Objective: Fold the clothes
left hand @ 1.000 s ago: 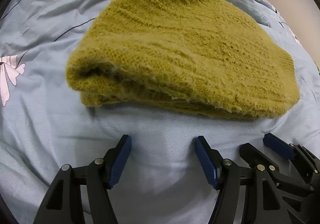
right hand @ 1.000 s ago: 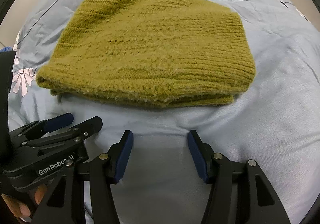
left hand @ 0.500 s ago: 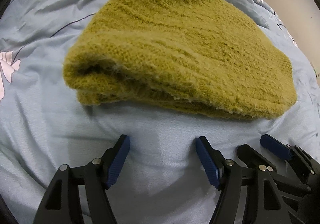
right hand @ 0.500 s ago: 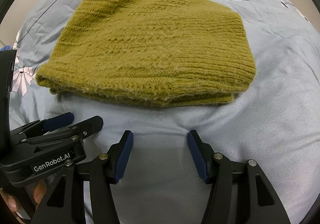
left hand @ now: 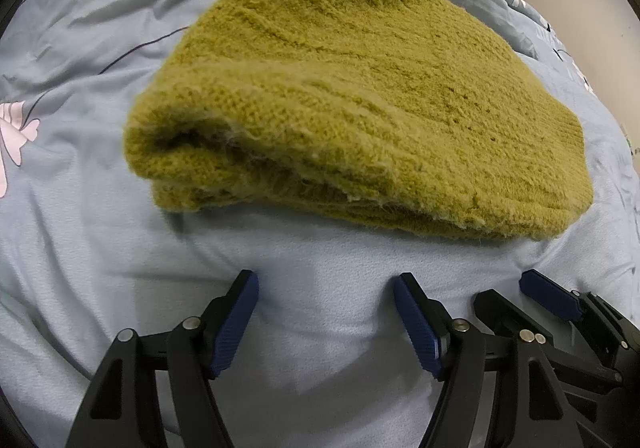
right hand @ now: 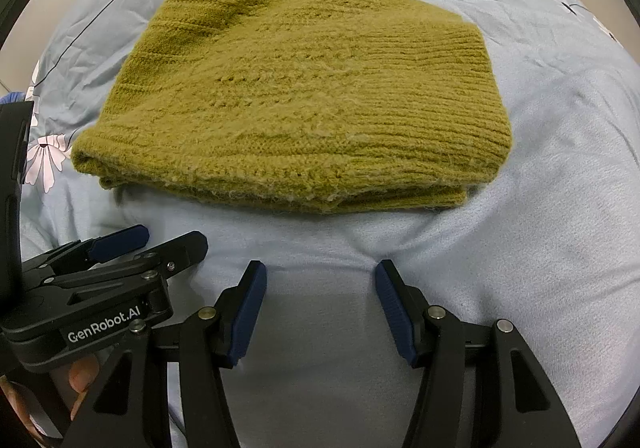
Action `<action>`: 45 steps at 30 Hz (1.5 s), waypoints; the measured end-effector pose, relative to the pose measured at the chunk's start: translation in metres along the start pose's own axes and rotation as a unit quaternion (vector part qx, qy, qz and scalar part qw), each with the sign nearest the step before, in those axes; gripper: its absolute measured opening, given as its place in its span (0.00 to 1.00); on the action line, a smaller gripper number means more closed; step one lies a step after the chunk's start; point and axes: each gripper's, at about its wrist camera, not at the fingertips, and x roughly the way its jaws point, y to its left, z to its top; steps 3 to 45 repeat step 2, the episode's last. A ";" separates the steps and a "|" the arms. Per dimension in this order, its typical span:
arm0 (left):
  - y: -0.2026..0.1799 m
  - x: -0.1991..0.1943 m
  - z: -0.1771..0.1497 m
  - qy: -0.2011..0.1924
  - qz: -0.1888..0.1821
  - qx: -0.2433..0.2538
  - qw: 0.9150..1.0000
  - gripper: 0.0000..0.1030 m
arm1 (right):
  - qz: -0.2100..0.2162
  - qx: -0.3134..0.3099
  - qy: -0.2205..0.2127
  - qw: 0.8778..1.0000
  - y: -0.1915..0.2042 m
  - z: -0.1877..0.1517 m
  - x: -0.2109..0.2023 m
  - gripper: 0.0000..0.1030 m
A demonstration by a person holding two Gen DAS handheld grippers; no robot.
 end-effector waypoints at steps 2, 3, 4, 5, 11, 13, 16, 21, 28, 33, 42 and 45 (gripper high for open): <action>0.000 0.001 -0.001 0.001 0.001 -0.001 1.000 0.72 | 0.000 0.000 0.000 1.000 -0.001 -0.001 0.000 0.57; 0.000 0.001 -0.001 0.001 0.001 -0.001 1.000 0.72 | 0.000 0.000 0.000 1.000 -0.001 -0.001 0.000 0.57; 0.000 0.001 -0.001 0.001 0.001 -0.001 1.000 0.72 | 0.000 0.000 0.000 1.000 -0.001 -0.001 0.000 0.57; 0.000 0.001 -0.001 0.001 0.001 -0.001 1.000 0.72 | 0.000 0.000 0.000 1.000 -0.001 -0.001 0.000 0.57; 0.000 0.001 -0.001 0.001 0.001 -0.001 1.000 0.72 | 0.000 0.000 0.000 1.000 -0.001 -0.001 0.000 0.57; 0.000 0.001 -0.001 0.001 0.001 -0.001 1.000 0.72 | 0.000 0.000 0.000 1.000 -0.001 -0.001 0.000 0.57; 0.000 0.001 -0.001 0.001 0.001 -0.001 1.000 0.72 | 0.000 0.000 0.000 1.000 -0.001 -0.001 0.000 0.57; 0.000 0.001 -0.001 0.001 0.001 -0.001 1.000 0.72 | 0.000 0.000 0.000 1.000 -0.001 -0.001 0.000 0.57; 0.000 0.001 -0.001 0.001 0.001 -0.001 1.000 0.72 | 0.000 0.000 0.000 1.000 -0.001 -0.001 0.000 0.57; 0.000 0.001 -0.001 0.001 0.001 -0.001 1.000 0.72 | 0.000 0.000 0.000 1.000 -0.001 -0.001 0.000 0.57; 0.000 0.001 -0.001 0.001 0.001 -0.001 1.000 0.72 | 0.000 0.000 0.000 1.000 -0.001 -0.001 0.000 0.57; 0.000 0.001 -0.001 0.001 0.001 -0.001 1.000 0.72 | 0.000 0.000 0.000 1.000 -0.001 -0.001 0.000 0.57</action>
